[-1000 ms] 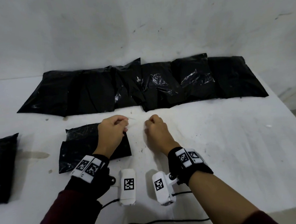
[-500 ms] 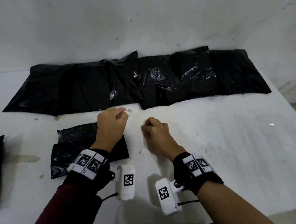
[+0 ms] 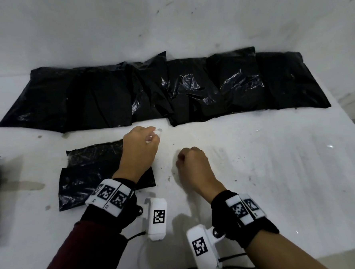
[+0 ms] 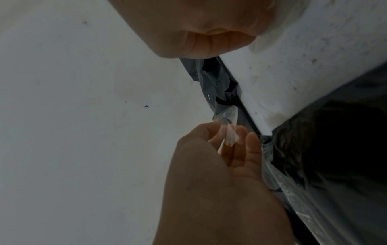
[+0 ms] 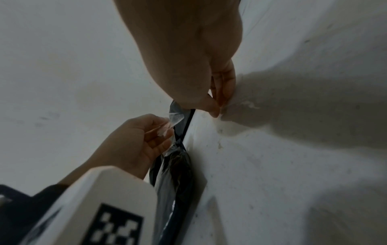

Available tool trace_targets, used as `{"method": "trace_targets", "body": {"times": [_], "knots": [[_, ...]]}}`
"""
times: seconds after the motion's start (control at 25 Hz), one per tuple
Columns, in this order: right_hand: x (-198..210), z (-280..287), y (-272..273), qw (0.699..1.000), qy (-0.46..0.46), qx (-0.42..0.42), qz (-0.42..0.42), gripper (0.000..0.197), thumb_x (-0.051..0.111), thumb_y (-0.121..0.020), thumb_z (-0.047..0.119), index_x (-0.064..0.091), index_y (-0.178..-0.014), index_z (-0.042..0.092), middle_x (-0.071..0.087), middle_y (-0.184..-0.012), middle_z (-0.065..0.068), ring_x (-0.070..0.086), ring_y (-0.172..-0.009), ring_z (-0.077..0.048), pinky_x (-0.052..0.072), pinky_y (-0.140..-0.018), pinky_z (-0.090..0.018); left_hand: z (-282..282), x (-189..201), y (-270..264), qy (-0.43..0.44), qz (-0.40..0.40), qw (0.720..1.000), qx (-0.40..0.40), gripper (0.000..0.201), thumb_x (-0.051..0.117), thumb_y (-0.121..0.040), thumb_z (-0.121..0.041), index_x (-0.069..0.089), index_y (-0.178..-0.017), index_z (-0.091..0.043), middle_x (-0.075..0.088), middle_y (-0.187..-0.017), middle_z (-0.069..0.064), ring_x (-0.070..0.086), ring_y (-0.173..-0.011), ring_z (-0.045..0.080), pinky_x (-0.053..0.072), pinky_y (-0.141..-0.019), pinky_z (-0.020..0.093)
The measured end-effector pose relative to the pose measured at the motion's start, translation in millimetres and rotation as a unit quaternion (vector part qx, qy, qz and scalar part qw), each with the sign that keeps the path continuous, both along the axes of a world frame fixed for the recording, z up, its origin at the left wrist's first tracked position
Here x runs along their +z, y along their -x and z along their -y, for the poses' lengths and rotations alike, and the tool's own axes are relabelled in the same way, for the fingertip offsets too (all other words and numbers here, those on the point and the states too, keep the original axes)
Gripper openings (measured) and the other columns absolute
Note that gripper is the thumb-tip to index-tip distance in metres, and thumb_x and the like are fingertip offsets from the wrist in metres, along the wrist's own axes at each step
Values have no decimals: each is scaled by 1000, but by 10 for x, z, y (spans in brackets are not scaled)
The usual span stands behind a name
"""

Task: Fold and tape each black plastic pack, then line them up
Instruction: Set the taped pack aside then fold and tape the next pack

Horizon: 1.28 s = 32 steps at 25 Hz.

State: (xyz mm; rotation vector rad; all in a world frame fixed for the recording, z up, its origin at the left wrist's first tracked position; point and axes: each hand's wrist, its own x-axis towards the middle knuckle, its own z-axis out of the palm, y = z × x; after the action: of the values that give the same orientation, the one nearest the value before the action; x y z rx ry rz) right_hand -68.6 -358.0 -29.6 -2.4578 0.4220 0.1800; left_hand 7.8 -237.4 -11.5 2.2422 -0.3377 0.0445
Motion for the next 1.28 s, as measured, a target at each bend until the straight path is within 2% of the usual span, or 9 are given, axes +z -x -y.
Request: {"method": "trace_targets", "body": {"times": [0.12, 0.28, 0.44, 0.56, 0.72, 0.88, 1.0, 1.08, 1.28], "knots": [[19, -23, -36, 1000, -4, -15, -15, 14, 46, -91, 5, 59, -87, 1, 60, -92, -14, 55, -85, -28, 38, -64, -26, -43, 16, 2, -6, 12, 1000, -4, 27, 49, -80, -12, 68, -82, 7, 61, -74, 17, 54, -70, 27, 41, -69, 27], [101, -56, -58, 997, 33, -29, -65, 32, 46, -87, 2, 34, -59, 11, 40, -62, -1, 47, -69, -26, 29, -50, -25, -89, 24, 14, -16, 32, 999, -6, 25, 49, -80, -8, 67, -77, 8, 58, -68, 18, 53, -65, 30, 41, -64, 30], [175, -84, -65, 994, 64, -40, -81, 11, 46, -86, 1, 45, -78, 9, 44, -78, 1, 52, -85, -30, 34, -78, -36, -100, 45, 55, -9, 26, 1000, -8, 20, 55, -85, -1, 70, -97, 2, 58, -77, 6, 51, -73, 16, 33, -66, 12], [196, -75, -88, 986, 116, -34, -116, 29, 44, -82, -2, 32, -63, 17, 38, -67, 2, 45, -78, -26, 23, -78, -39, -114, 31, 72, -3, 26, 1000, -7, 23, 55, -85, 0, 69, -103, 2, 58, -81, 3, 51, -76, 13, 34, -66, 3], [207, -95, -96, 982, 132, -18, -132, 31, 41, -79, -7, 30, -64, 17, 39, -71, 0, 44, -85, -26, 26, -88, -42, -123, 20, 116, -3, 24, 1000, -16, 20, 56, -85, -1, 69, -101, 2, 63, -80, 9, 53, -76, 15, 34, -65, 5], [183, -180, -58, 980, 166, 5, -112, 23, 48, -79, -5, 36, -71, 13, 47, -79, -3, 49, -100, -31, 24, -80, -40, -118, 6, 175, -5, 12, 1000, -28, 22, 56, -86, -4, 68, -105, 1, 64, -85, 9, 53, -78, 13, 36, -75, 16], [204, -229, -56, 974, 188, 28, -120, 25, 49, -79, -4, 34, -67, 11, 51, -90, -8, 49, -103, -33, 25, -80, -39, -129, -18, 217, -14, -2, 999, -35, 21, 60, -85, -8, 68, -102, 2, 57, -80, 2, 51, -75, 12, 34, -67, 11], [229, -250, -66, 972, 198, 30, -123, 12, 50, -80, -3, 48, -80, 9, 55, -96, -8, 48, -104, -32, 25, -81, -39, -151, -34, 236, -12, -4, 999, -32, 21, 63, -84, -11, 69, -100, 2, 56, -79, 1, 51, -74, 11, 35, -65, 7], [194, -252, -55, 974, 191, 20, -123, 23, 46, -84, -2, 56, -102, 9, 57, -109, -12, 45, -109, -32, 22, -79, -37, -197, -53, 276, -10, 6, 999, -40, 14, 65, -84, -13, 71, -83, 0, 55, -71, -1, 48, -65, 3, 33, -62, 7]]}}
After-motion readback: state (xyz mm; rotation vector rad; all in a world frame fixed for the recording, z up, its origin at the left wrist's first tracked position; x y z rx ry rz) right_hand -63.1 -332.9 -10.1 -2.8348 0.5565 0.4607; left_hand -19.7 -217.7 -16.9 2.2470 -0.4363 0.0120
